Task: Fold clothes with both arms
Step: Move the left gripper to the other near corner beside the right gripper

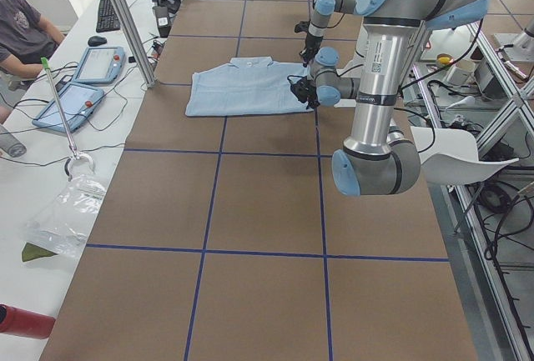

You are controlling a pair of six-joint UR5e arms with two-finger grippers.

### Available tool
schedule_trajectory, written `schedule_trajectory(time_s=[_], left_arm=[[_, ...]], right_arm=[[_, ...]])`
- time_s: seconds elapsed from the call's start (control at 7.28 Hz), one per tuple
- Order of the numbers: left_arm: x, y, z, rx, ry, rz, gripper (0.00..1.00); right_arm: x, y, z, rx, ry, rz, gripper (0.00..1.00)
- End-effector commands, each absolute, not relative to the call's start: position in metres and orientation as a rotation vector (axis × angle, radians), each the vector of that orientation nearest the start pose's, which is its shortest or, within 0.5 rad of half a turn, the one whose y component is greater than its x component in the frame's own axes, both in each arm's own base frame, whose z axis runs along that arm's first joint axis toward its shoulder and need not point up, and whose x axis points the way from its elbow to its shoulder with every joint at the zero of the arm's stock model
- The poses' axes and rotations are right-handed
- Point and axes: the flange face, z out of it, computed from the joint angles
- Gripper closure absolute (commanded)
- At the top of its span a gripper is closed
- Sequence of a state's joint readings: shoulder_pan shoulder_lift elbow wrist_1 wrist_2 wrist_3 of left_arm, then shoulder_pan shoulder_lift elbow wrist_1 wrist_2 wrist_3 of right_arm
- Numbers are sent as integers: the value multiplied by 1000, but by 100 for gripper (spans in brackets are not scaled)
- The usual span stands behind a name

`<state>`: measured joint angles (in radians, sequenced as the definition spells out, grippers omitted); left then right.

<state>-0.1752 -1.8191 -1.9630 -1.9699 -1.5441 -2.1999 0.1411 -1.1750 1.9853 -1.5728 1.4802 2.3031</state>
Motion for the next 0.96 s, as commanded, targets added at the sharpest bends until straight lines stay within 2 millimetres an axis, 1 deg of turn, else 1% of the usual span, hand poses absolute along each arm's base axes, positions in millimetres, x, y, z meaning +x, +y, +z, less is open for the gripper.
schedule_trajectory(time_s=[0.0,0.14,0.27,0.41,0.55,0.69,0.82], left_arm=[[530,-215,314,-231,1022,-726,42],[533,-210,314,-235,1019,-718,43],[533,-209,315,-235,1017,-716,45],[534,-209,316,-235,1015,-717,54],[534,-209,315,-235,1017,-716,59],[533,-212,317,-229,1009,-722,62],[532,-216,318,-223,998,-730,62]], right_arm=[[-549,-222,267,-158,-825,860,100],[-549,-222,267,-158,-825,860,100],[-549,-222,267,-159,-823,859,100],[-549,-222,268,-159,-821,859,100],[-548,-221,268,-159,-823,859,100],[-548,-222,268,-158,-822,860,100],[-548,-222,268,-157,-822,860,100]])
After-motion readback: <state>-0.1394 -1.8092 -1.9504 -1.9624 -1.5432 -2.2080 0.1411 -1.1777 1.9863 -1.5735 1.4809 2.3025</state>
